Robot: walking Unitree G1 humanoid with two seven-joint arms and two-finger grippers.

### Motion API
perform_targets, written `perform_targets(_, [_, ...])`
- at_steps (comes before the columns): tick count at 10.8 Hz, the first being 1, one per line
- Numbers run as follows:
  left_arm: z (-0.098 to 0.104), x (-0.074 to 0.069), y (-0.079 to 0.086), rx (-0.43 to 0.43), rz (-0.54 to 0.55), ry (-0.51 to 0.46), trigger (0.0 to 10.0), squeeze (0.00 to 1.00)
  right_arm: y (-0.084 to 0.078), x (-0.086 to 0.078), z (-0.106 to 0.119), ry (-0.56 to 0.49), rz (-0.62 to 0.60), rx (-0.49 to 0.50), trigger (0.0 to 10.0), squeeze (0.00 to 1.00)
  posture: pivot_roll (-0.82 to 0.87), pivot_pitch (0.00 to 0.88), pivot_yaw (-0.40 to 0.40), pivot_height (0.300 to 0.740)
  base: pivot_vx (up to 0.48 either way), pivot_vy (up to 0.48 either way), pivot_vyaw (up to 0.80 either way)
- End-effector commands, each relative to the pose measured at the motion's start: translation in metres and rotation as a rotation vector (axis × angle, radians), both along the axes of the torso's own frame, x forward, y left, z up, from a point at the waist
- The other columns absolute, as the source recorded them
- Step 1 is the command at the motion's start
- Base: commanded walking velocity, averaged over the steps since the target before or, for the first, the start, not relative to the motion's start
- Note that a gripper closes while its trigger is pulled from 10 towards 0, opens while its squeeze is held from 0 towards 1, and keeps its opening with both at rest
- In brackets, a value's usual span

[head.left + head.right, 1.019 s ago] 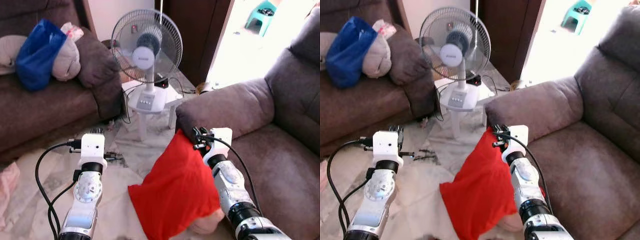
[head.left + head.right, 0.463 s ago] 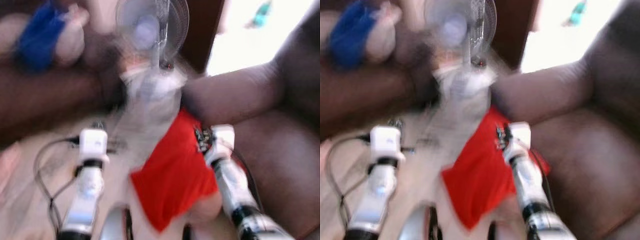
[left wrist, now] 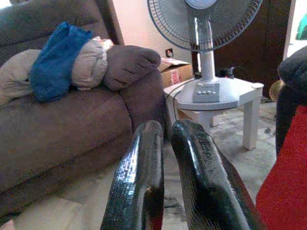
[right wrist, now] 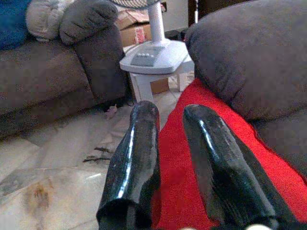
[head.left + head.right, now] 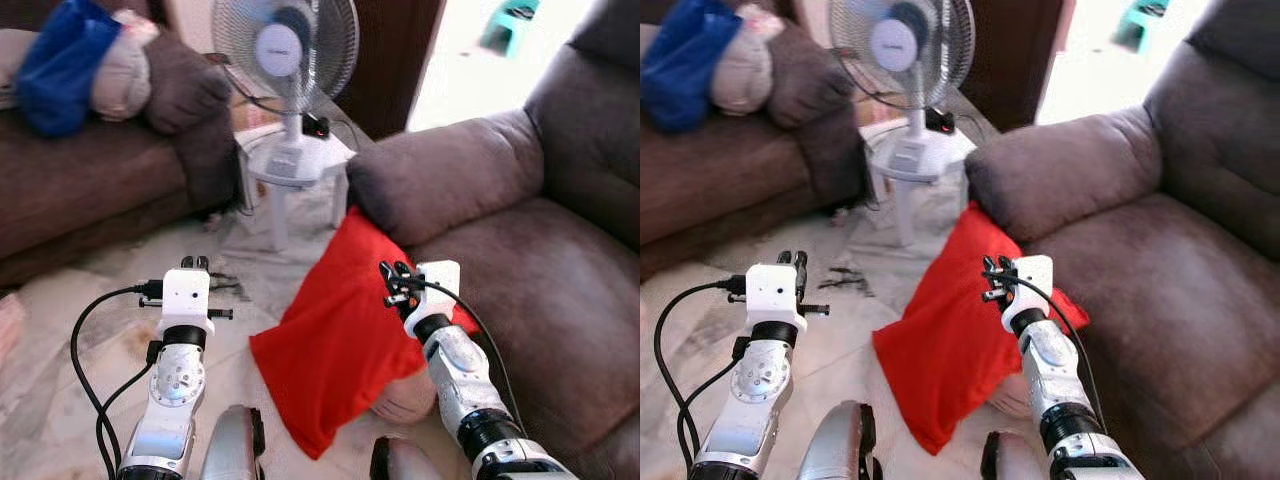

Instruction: Move the pillow to the sofa from floor

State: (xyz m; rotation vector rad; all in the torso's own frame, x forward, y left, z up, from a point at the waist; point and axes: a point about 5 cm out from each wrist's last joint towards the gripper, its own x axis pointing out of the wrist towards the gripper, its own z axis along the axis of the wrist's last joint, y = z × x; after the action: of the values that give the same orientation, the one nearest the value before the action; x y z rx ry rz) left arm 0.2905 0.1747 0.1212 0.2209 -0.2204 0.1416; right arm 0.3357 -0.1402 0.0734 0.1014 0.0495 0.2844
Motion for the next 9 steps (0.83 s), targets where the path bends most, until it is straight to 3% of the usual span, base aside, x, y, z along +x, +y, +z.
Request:
perform_targets(1, [0.0030, -0.0003, -0.0018, 0.014, -0.004, -0.009, 10.0, 0.00, 0.0004, 0.0013, 0.0031, -0.013, 0.005, 0.001, 10.0, 0.00, 0.09, 0.126, -0.045, 0.558, 0.000, 0.000, 0.00])
perform_targets(3, [0.0035, -0.0006, -0.0011, 0.013, -0.003, -0.011, 10.0, 0.00, 0.0023, 0.0008, 0.0042, -0.023, 0.020, 0.001, 10.0, 0.00, 0.09, 0.127, -0.046, 0.525, 0.000, 0.000, 0.00])
perform_targets(9, [0.0046, 0.0008, -0.0010, -0.009, -0.007, -0.003, 10.0, 0.00, 0.0019, 0.0026, 0.0090, -0.048, 0.010, 0.003, 10.0, 0.00, 0.09, 0.123, -0.044, 0.525, 0.000, 0.000, 0.00])
